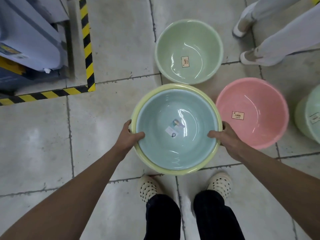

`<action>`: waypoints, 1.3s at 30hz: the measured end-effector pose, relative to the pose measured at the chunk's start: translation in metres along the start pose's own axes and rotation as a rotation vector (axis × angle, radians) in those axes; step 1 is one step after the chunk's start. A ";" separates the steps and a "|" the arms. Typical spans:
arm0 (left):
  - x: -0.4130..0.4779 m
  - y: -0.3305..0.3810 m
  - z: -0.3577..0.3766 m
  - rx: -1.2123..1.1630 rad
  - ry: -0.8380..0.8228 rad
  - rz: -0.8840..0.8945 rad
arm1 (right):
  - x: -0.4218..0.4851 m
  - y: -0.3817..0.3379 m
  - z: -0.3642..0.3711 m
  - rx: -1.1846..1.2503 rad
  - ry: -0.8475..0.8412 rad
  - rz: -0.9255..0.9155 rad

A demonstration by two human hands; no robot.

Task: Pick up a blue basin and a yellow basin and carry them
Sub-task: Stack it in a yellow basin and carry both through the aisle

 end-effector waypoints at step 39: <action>0.109 -0.084 0.038 0.034 0.076 -0.100 | 0.090 0.059 0.015 0.142 -0.009 -0.042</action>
Point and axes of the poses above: each hand's wrist, its own x-axis towards the middle knuckle, its own z-axis out of the palm, y = z × x, the point moved 9 cm from there along x, towards the middle knuckle
